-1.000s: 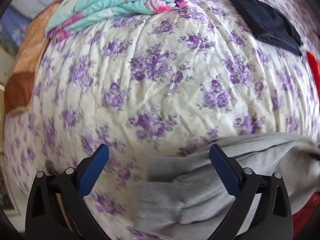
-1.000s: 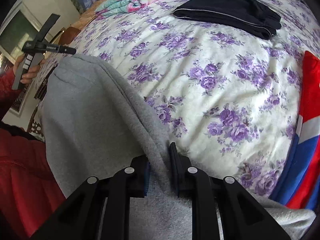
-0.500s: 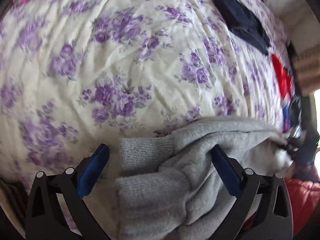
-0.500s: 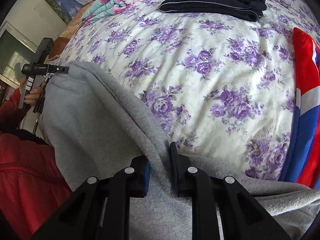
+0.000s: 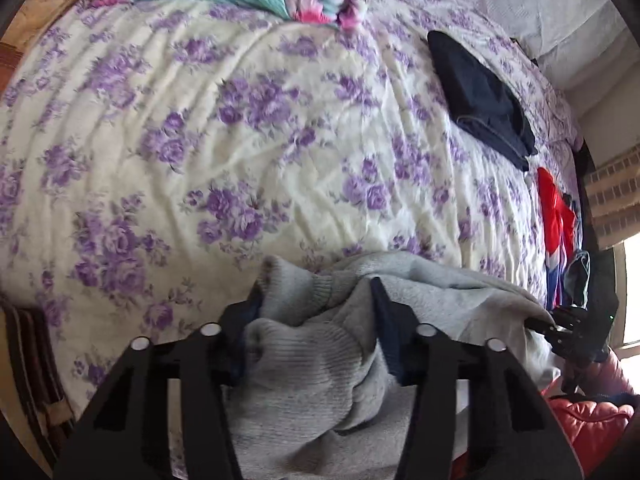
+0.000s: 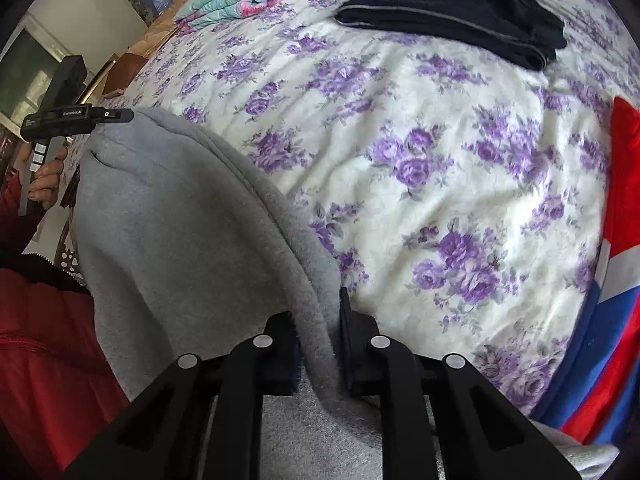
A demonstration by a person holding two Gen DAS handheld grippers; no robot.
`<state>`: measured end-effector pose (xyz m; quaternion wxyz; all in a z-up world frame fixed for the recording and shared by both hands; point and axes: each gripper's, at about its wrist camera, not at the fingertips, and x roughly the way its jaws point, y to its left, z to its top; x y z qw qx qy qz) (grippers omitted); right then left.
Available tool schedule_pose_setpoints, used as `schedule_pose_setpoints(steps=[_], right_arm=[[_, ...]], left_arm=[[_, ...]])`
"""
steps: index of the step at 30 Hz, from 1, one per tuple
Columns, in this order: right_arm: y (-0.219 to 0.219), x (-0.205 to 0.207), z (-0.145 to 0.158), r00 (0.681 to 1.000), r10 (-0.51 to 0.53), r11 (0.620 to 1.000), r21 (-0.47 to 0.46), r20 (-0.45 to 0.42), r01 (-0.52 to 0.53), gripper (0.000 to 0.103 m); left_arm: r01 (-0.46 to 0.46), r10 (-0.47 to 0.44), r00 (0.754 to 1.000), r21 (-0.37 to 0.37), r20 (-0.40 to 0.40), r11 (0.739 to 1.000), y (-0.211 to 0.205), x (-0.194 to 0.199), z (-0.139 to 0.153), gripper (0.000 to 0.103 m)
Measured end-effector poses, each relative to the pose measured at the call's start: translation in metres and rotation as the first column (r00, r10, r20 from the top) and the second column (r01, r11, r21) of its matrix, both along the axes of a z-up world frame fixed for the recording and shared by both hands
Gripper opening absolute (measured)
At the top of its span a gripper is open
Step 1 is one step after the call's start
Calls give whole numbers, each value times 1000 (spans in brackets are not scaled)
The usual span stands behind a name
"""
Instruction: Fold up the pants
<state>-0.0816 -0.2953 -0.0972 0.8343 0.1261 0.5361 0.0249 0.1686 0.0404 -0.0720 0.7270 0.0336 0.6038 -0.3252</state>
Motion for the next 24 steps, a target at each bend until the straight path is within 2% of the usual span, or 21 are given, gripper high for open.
schedule_pose_setpoints(steps=[4, 8, 9, 10, 11, 12, 13, 14, 15, 17, 18, 19, 21, 22, 24], right_arm=[[-16, 25, 44, 997, -2, 1000, -31, 75, 5, 14], [-47, 63, 89, 980, -41, 997, -59, 195, 53, 14], [-55, 83, 95, 981, -28, 998, -58, 191, 40, 14], [-65, 102, 92, 989, -9, 998, -56, 146, 17, 15], [-72, 131, 84, 997, -10, 994, -111, 81, 19, 27], [-78, 148, 77, 998, -28, 977, -209, 64, 41, 38], [-80, 161, 77, 994, -48, 952, -297, 96, 75, 43], [-86, 166, 83, 987, -68, 938, -327, 149, 114, 43], [-95, 167, 93, 973, -108, 943, -289, 203, 165, 43], [-111, 146, 110, 938, -187, 965, -124, 291, 231, 50], [-116, 132, 114, 927, -207, 964, -98, 311, 248, 55], [-120, 115, 114, 920, -225, 955, -112, 322, 273, 61], [-132, 78, 106, 909, -284, 923, -170, 307, 346, 64], [-141, 56, 100, 896, -337, 902, -173, 288, 395, 64], [-163, 4, 83, 843, -481, 849, -113, 239, 517, 64]], left_arm=[[-14, 14, 997, -3, 71, 1000, -10, -3, 20, 36], [-67, 79, 990, -100, 119, 993, -12, 27, 50, 35], [-93, 109, 986, -126, 125, 988, -14, 43, 58, 35], [-115, 133, 982, -128, 137, 985, -17, 60, 63, 35], [-144, 158, 976, -104, 147, 984, -24, 80, 65, 36], [-164, 175, 974, -81, 146, 983, -29, 94, 62, 38], [-186, 192, 972, -49, 138, 981, -34, 112, 58, 40], [-223, 222, 966, -10, 135, 975, -35, 125, 53, 40], [-277, 269, 952, 38, 144, 960, -34, 138, 52, 38], [-282, 275, 950, 28, 147, 959, -28, 139, 57, 41], [-267, 261, 952, 13, 161, 964, -23, 132, 63, 53], [-260, 253, 950, 15, 184, 965, -19, 125, 66, 72], [-259, 244, 945, 40, 219, 965, -9, 109, 62, 86], [-254, 237, 948, 55, 211, 966, -5, 101, 56, 86], [-254, 239, 959, 93, 151, 963, 7, 90, 36, 86]])
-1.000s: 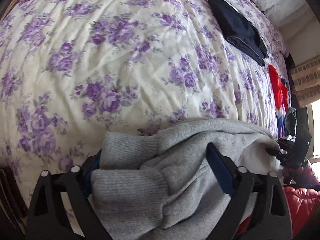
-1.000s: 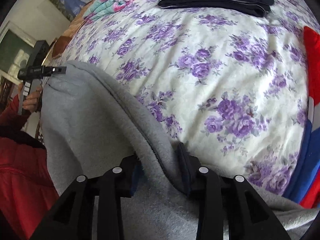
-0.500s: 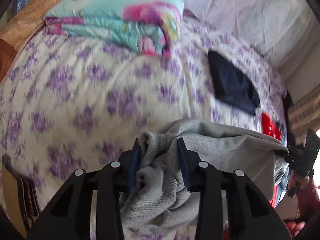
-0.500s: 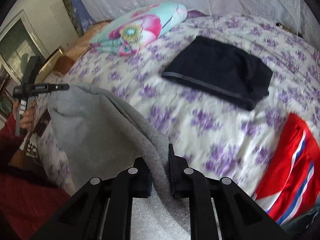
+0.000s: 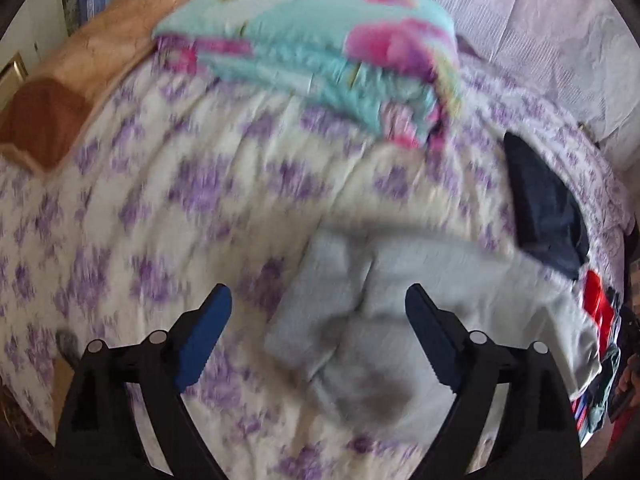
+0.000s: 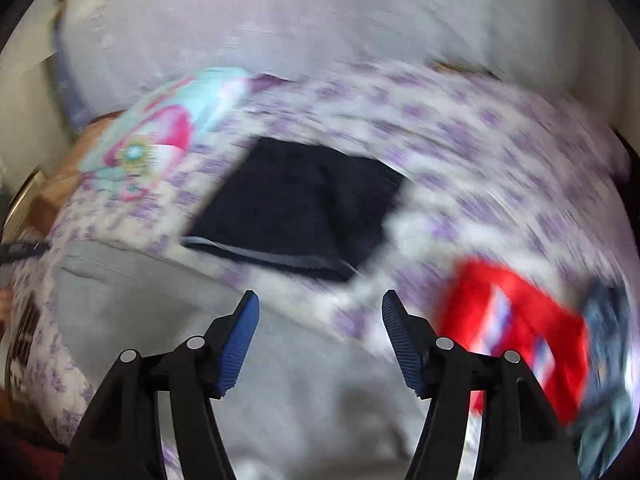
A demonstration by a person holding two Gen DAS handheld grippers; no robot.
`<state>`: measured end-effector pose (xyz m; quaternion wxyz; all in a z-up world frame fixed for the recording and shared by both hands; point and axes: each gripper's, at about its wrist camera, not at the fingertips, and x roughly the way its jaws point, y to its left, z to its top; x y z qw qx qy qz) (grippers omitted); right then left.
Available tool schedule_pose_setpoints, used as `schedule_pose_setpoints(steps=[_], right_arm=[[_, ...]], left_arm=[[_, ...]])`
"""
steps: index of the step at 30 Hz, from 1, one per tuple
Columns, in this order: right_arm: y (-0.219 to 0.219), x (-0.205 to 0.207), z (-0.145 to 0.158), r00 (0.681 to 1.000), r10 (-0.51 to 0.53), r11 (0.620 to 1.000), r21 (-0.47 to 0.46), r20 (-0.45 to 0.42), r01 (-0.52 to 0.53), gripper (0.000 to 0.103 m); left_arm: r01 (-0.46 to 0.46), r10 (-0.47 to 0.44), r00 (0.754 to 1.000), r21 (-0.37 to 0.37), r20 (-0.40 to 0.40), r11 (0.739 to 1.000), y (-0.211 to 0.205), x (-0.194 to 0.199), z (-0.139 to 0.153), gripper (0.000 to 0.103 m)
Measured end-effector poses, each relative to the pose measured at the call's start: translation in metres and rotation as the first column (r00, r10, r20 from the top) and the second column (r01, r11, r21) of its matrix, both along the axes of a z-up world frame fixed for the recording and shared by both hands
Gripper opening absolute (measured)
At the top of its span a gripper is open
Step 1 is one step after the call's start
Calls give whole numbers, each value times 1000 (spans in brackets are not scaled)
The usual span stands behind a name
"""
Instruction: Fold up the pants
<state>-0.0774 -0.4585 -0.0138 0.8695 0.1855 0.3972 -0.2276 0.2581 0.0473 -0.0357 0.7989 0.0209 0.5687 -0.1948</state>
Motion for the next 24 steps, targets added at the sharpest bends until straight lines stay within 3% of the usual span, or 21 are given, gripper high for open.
schedule_pose_setpoints(steps=[4, 7, 11, 14, 16, 17, 19, 22, 24], right_arm=[[-14, -97, -29, 976, -219, 960, 181, 5, 215, 64], [-3, -131, -52, 957, -289, 909, 320, 25, 267, 64], [5, -120, -100, 952, -307, 829, 496, 19, 257, 64], [2, -107, -125, 924, -378, 743, 612, 49, 271, 73], [-7, -97, -133, 895, -441, 710, 636, 69, 301, 72], [-11, -92, -131, 883, -459, 722, 618, 93, 311, 58], [-15, -77, -116, 898, -423, 799, 518, 120, 307, 31], [-3, -54, -71, 945, -267, 931, 305, 187, 202, 26], [-8, -47, -62, 969, -190, 969, 190, 155, 159, 26]], left_arm=[[-71, 67, 987, -24, -147, 997, 24, -25, -36, 86], [-98, 81, 972, -67, -220, 993, 30, -46, -51, 86], [-88, 68, 960, -64, -271, 994, 18, -61, -69, 86], [-103, 86, 962, -53, -259, 993, 9, -64, -71, 86], [-124, 106, 958, -52, -266, 991, 8, -64, -74, 88], [-131, 113, 957, -49, -269, 990, 7, -64, -75, 89], [-145, 128, 955, -42, -268, 989, 6, -65, -77, 90], [-145, 136, 961, -23, -241, 989, 3, -69, -74, 90], [-137, 132, 969, -7, -209, 991, 0, -73, -71, 85]])
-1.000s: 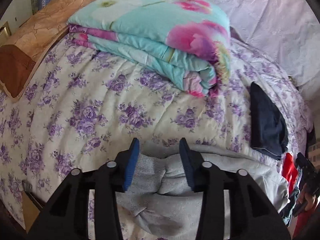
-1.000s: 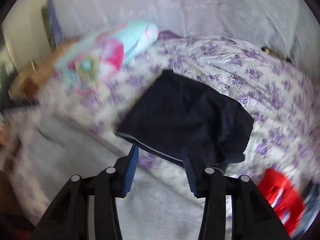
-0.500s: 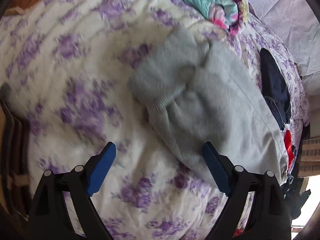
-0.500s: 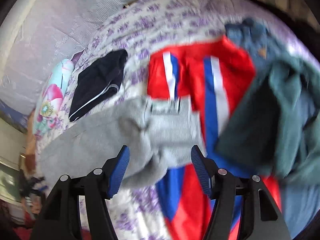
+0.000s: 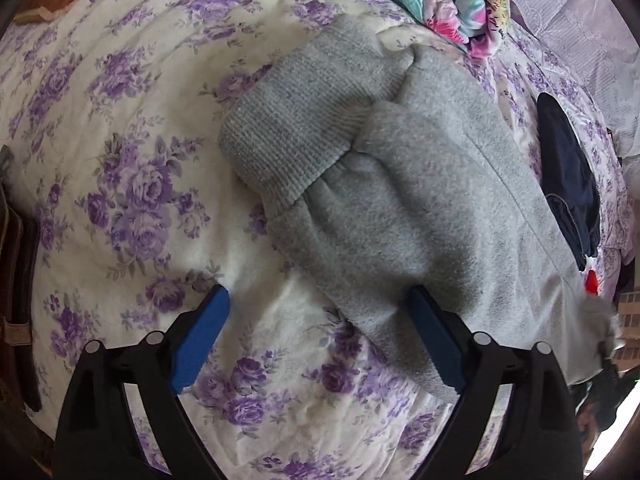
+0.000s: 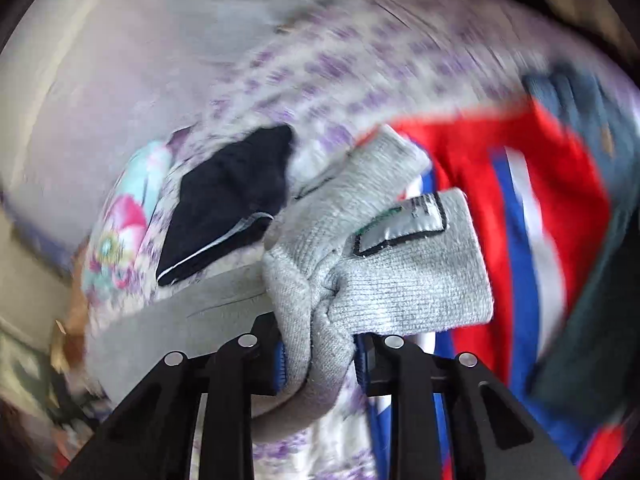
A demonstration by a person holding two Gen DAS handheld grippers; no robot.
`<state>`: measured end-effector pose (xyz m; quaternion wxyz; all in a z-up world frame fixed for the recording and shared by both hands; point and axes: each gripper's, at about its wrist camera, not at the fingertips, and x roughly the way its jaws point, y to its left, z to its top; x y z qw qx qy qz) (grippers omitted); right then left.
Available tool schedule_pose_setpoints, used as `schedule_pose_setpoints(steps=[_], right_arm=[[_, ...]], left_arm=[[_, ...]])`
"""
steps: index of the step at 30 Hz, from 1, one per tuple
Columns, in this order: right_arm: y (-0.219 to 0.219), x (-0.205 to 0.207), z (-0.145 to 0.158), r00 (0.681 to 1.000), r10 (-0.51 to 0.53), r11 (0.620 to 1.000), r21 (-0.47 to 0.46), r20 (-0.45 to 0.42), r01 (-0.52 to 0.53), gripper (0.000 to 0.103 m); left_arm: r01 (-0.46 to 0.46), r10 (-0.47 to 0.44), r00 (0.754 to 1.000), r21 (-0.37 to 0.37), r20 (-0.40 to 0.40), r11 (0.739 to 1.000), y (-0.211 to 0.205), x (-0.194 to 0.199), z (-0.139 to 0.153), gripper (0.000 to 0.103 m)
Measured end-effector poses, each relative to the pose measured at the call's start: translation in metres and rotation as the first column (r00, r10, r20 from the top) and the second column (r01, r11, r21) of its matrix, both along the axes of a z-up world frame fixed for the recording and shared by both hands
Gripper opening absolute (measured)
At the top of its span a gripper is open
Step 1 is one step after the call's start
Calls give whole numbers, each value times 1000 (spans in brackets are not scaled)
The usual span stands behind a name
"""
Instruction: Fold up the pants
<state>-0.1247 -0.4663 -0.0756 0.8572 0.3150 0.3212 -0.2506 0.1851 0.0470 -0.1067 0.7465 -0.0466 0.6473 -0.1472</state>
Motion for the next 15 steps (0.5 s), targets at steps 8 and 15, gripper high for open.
schedule_pose_setpoints(steps=[8, 15], right_arm=[[-12, -17, -17, 995, -8, 998, 62, -97, 14, 53], [-40, -17, 33, 995, -7, 993, -115, -96, -4, 54]], left_arm=[[-33, 33, 999, 44, 2, 998, 3, -14, 2, 87], [-22, -1, 987, 141, 161, 990, 8, -18, 41, 86]])
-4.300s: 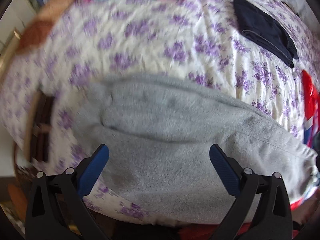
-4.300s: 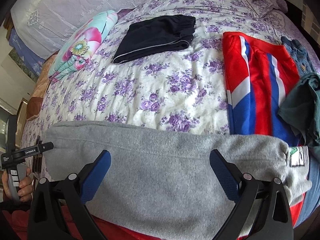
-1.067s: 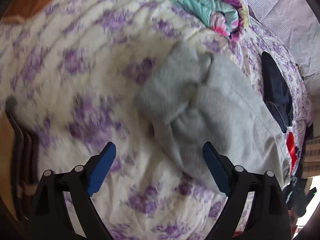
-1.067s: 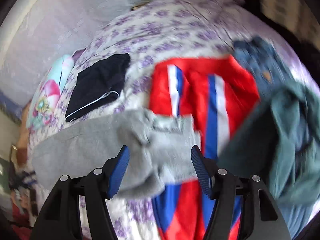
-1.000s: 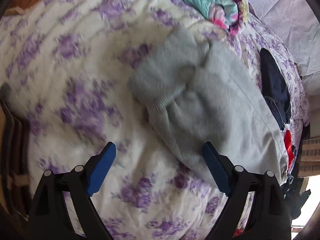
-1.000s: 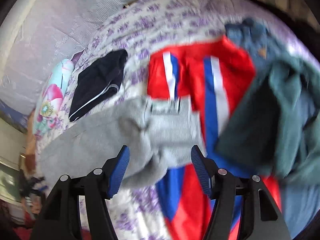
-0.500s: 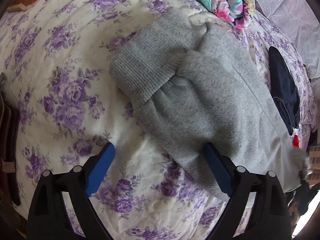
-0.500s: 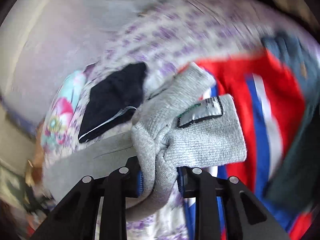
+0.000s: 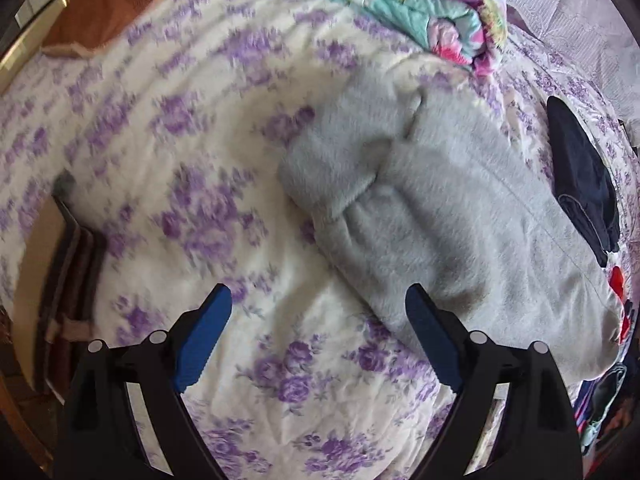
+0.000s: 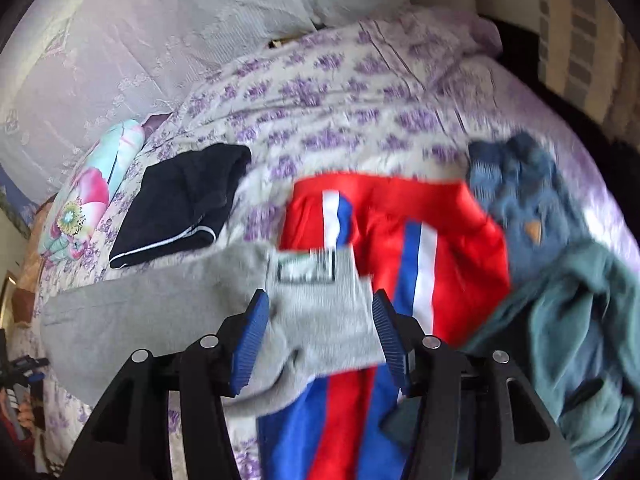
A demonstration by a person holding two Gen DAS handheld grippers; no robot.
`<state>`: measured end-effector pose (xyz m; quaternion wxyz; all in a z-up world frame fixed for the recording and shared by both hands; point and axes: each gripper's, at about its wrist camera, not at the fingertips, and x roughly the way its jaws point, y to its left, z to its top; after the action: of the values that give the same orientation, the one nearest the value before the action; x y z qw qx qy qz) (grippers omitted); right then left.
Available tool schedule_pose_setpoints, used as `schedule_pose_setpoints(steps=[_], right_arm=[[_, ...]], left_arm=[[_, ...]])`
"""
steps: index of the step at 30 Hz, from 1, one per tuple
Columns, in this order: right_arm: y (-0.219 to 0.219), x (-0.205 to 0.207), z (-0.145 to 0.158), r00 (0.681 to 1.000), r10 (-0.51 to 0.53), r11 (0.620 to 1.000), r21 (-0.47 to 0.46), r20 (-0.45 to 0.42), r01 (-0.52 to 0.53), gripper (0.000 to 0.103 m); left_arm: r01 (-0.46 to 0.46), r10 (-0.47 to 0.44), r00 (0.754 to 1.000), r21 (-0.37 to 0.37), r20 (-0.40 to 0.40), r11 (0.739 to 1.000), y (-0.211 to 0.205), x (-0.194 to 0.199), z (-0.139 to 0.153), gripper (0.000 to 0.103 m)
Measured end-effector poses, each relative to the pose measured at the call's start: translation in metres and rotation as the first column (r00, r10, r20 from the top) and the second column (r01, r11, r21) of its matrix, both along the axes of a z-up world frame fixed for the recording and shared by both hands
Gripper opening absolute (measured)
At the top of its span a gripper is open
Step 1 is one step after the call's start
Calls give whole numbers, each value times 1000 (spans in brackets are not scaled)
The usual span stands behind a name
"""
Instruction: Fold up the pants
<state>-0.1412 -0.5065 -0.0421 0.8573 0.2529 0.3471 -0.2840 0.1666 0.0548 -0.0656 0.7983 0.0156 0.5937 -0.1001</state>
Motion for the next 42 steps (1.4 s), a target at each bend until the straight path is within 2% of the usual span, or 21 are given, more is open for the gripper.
schedule_pose_setpoints(steps=[4, 6, 8, 9, 10, 11, 13, 15, 18, 22, 27, 31, 33, 34, 35, 36, 37, 39, 42], right_arm=[[-3, 27, -1, 992, 118, 993, -8, -40, -118, 54], [2, 53, -22, 977, 182, 983, 30, -114, -180, 54], [-2, 64, -53, 968, 165, 985, 82, -187, -152, 55], [-6, 65, -60, 972, 140, 989, 70, -189, -129, 55], [-8, 66, -59, 973, 132, 991, 63, -190, -122, 55], [-10, 67, -54, 972, 136, 990, 64, -190, -126, 55], [-6, 69, -32, 971, 180, 984, 23, -156, -178, 55], [3, 76, -7, 957, 259, 962, -51, -127, -267, 55], [15, 102, 16, 916, 377, 913, -111, -137, -393, 66], [29, 150, 4, 852, 483, 853, -111, -205, -510, 68], [50, 185, -18, 802, 551, 814, -63, -232, -578, 68], [66, 200, -45, 759, 578, 787, -39, -302, -615, 67], [70, 202, -56, 745, 587, 781, -18, -316, -624, 57], [72, 201, -58, 744, 593, 778, -16, -308, -628, 43], [75, 199, -57, 747, 589, 779, -33, -308, -627, 35], [79, 197, -55, 749, 585, 776, -52, -311, -628, 29], [82, 194, -53, 749, 583, 773, -67, -314, -630, 18], [88, 188, -47, 752, 579, 770, -93, -314, -632, 14], [94, 177, -40, 754, 579, 767, -107, -309, -633, 10]], left_arm=[[-1, 2, 999, -17, 32, 1000, -12, 13, 15, 86], [18, -17, 1000, -23, 17, 1000, -24, 18, 10, 86], [51, -50, 999, 24, -7, 998, -36, 19, -1, 86], [65, -63, 998, 71, -28, 995, -45, 21, -13, 87], [67, -61, 997, 123, -53, 990, -50, 24, -24, 90], [62, -53, 996, 139, -66, 988, -51, 27, -29, 92], [58, -50, 996, 104, -71, 993, -49, 35, -19, 93], [60, -57, 998, 100, -31, 993, -47, 42, -2, 92], [81, -83, 996, 98, 15, 992, -51, 62, 22, 92], [91, -92, 996, 76, 10, 993, -62, 96, 33, 92], [81, -78, 996, 91, -33, 993, -75, 123, 21, 92], [77, -71, 994, 70, -81, 995, -76, 135, 3, 92], [52, -47, 994, 49, -101, 997, -74, 138, -5, 92], [42, -38, 994, 36, -103, 998, -72, 138, -6, 92], [33, -31, 994, 21, -102, 999, -70, 138, -6, 91], [26, -26, 994, -1, -103, 1000, -67, 137, -5, 87], [23, -25, 994, -21, -106, 1000, -65, 136, -4, 80], [31, -36, 994, -46, -106, 998, -62, 133, 1, 69], [60, -62, 996, -23, -67, 998, -64, 128, 12, 58]])
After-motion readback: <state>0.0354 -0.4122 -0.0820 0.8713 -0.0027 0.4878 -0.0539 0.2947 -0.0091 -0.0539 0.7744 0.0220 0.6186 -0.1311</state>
